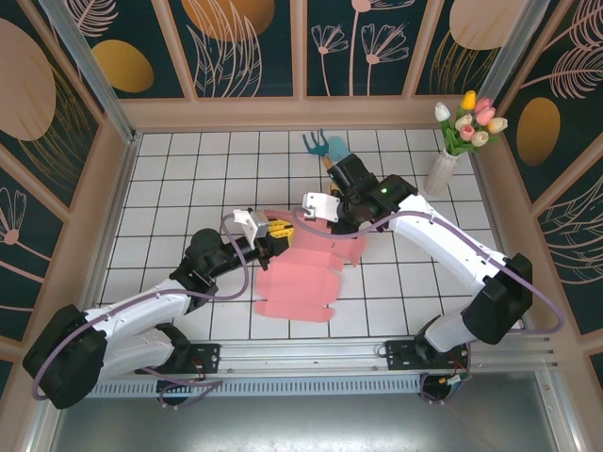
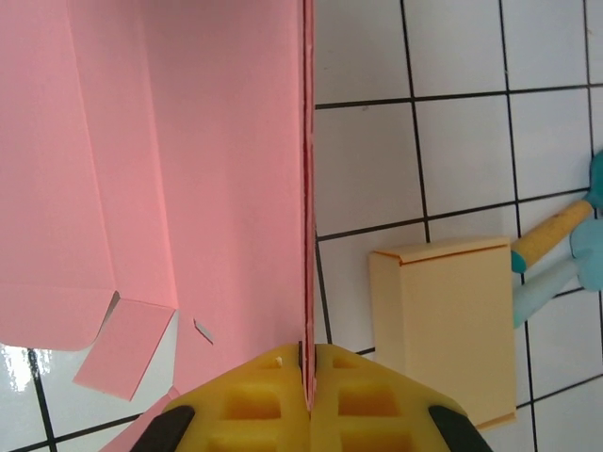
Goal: Fold the paper box
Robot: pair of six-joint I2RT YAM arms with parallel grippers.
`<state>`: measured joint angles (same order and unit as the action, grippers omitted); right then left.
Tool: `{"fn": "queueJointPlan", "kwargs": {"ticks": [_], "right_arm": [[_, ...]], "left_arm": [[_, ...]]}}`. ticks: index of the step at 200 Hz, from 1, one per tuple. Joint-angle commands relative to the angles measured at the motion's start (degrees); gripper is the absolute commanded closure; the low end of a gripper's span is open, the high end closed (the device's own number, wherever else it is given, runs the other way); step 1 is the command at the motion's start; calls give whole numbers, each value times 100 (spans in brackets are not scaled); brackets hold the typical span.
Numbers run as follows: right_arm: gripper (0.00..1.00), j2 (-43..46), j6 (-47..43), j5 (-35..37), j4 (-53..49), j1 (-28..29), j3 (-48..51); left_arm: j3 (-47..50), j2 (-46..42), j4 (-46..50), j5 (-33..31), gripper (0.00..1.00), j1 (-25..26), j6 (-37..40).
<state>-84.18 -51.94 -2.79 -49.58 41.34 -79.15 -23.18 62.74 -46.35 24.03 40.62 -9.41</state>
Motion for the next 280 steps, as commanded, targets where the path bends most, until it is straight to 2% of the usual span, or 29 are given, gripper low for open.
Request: {"fn": "queueJointPlan", "kwargs": {"ticks": [1,6,30,41,53,91,130,158,185,219,249,280], "right_arm": [[100,0,244,233,179,-4,-223],[100,6,236,256,186,-3,-216],[100,137,68,340,201,-18,-17],[100,232,-22,469,227,-15,128],[100,340,-89,444,267,-36,255],[100,547,-202,184,300,-47,387],[100,594,-262,97,300,-39,421],[100,640,-343,24,321,-32,493],[100,692,-369,-28,318,-22,489],[100,790,-422,-70,368,-23,589],[100,789,-409,-22,414,-19,630],[100,748,-198,178,519,-33,527]], "left_arm": [[-168,71,-105,186,85,41,49],[-189,60,-35,-90,85,42,28],[-201,-207,444,-2455,83,38,-89],[-123,-346,477,-3154,78,38,-96],[-58,-449,468,-3477,74,37,-81],[-177,-352,523,-3594,60,39,-10],[-493,-108,686,-3692,61,38,-210],[-629,26,701,-3639,61,38,-26],[-860,298,1064,-4666,65,41,-104],[-950,368,1250,-5637,63,34,-116],[-1093,107,1338,-5036,61,31,-47],[-1232,106,1457,-3591,62,28,-99]]}}
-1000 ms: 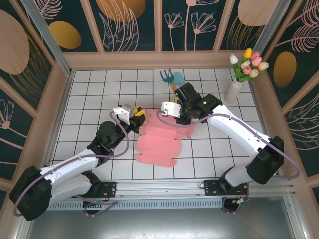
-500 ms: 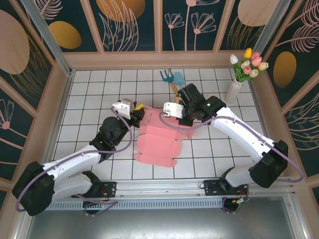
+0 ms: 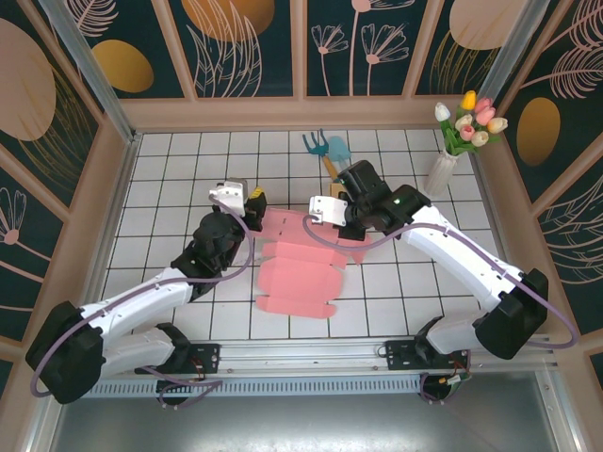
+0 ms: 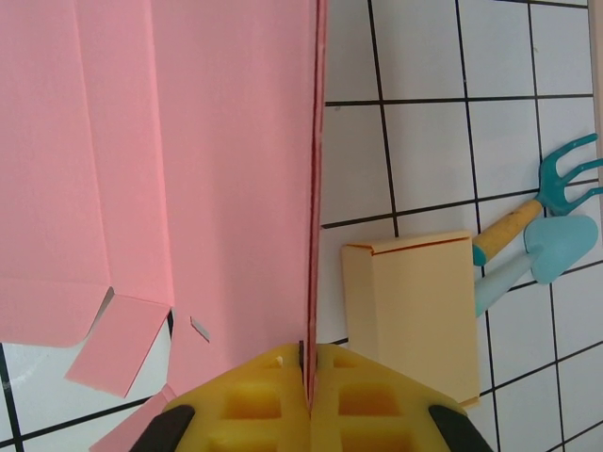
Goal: Fold the paper box
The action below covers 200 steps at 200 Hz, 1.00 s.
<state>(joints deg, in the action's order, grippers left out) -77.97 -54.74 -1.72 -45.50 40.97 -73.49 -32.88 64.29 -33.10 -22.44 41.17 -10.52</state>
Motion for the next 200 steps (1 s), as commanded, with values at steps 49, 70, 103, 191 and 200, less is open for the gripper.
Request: {"fn": "queueJointPlan", "kwargs": {"ticks": [49,70,103,191,200], "right_arm": [[100,28,413,155,115,-65,-320],[100,-39,557,178,120,-150,-410],[100,-247,722,133,42,-173,-568],[100,-280,561,-885,432,22,-172],[100,-287,580,-838,437,25,-146]], "left_arm": [[-323,513,177,2062,65,12,-55],[-291,497,131,2305,66,48,-55],[-342,546,111,2538,65,133,-46],[-714,1099,35,1562,61,141,-556],[-736,1118,97,1309,60,146,-550]]}}
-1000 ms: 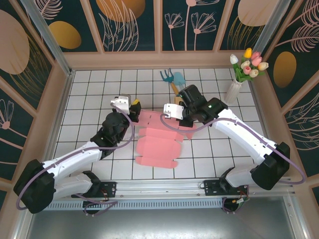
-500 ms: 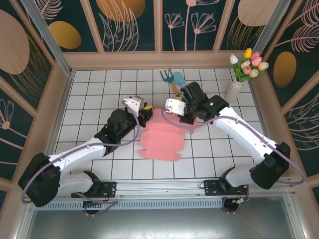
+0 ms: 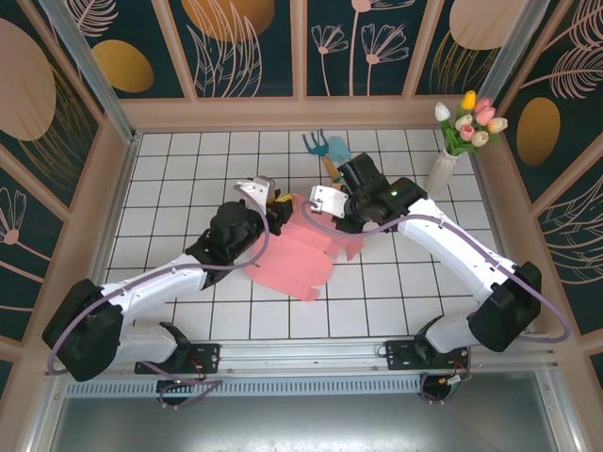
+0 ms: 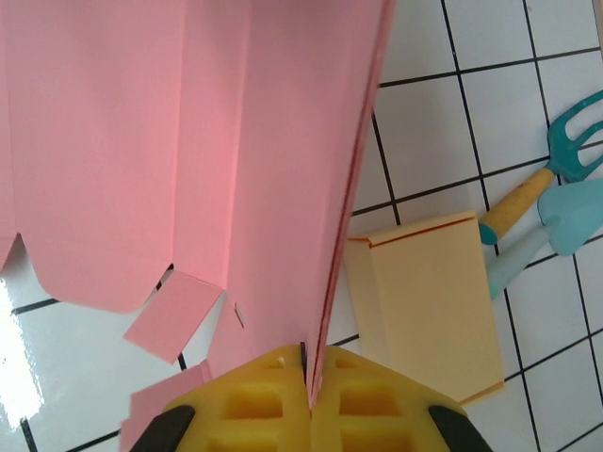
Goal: Fold the paper box
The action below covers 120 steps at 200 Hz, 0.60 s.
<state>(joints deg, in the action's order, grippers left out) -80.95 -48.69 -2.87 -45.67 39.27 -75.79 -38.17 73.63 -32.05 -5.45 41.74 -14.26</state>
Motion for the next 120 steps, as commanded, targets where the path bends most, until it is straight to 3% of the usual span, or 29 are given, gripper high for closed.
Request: {"fn": "queueJointPlan", "kwargs": {"ticks": [1,21,31,40,71,95,120], "right_arm": [[100,9,-22,-714,454,195,87],[100,-8,75,-471,405,55,121],[100,-17,126,-352,358,-81,122],[100,-18,157,-208,327,-169,133],[100,37,261,-38,336,-288,170],[100,44,273,-23,363,-296,162],[100,35,263,4,417,-306,177]], "left_arm": [[-208,182,3,-423,60,89,-179],[-163,4,239,-1364,56,82,-244],[-163,-163,570,-2030,47,79,-407],[-128,-358,824,-2512,46,78,-547],[266,-1281,1210,-2891,44,76,-863],[650,-2078,1229,-2214,45,78,-1007],[978,-2507,663,175,49,88,-886]]}}
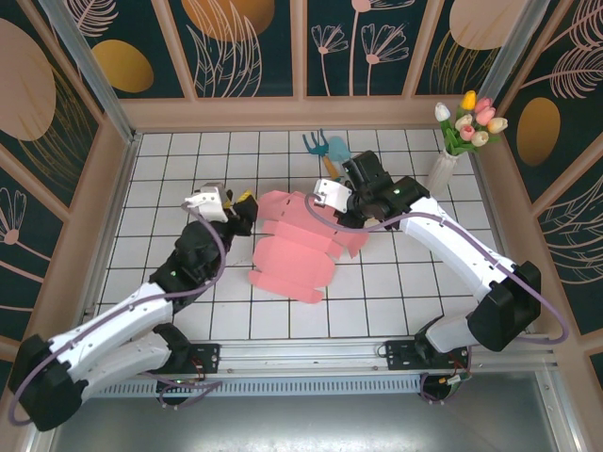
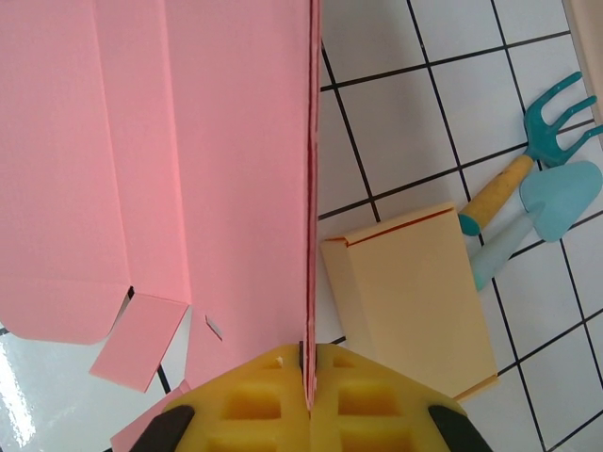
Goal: Fold the paper box
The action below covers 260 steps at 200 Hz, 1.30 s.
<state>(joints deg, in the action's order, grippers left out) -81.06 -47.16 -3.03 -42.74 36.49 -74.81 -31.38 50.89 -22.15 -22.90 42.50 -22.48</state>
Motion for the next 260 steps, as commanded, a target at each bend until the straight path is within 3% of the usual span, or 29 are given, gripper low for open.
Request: {"fn": "queueJointPlan", "kwargs": {"ticks": [1,21,65,79,120,182,205,234,260], "right_arm": [[100,55,115,20,129,-28,84],[100,70,80,26,165,-39,161],[100,60,-52,-39,266,-42,381],[100,-1,-60,-19,267,-41,392],[100,-95,-102,-9,240,-47,399],[100,6,-83,-24,231,-54,429],[100,16,-32,7,273,-63,398],[100,-15,52,72,369,-111,386],[100,-7,83,49,414,-164,405]], "left_arm": [[307,-240,-352,2017,49,8,-77],[566,-177,-868,3002,51,16,-149],[571,797,-1167,2998,51,16,187],[539,1061,-1211,2837,50,17,386],[153,1776,-669,1458,41,-63,705],[-177,2713,-467,1750,39,-709,-78],[-142,2758,-561,2349,42,-713,-213],[-137,2829,-874,3525,58,-713,-465],[-152,2981,-1040,4026,63,-703,-694]]}}
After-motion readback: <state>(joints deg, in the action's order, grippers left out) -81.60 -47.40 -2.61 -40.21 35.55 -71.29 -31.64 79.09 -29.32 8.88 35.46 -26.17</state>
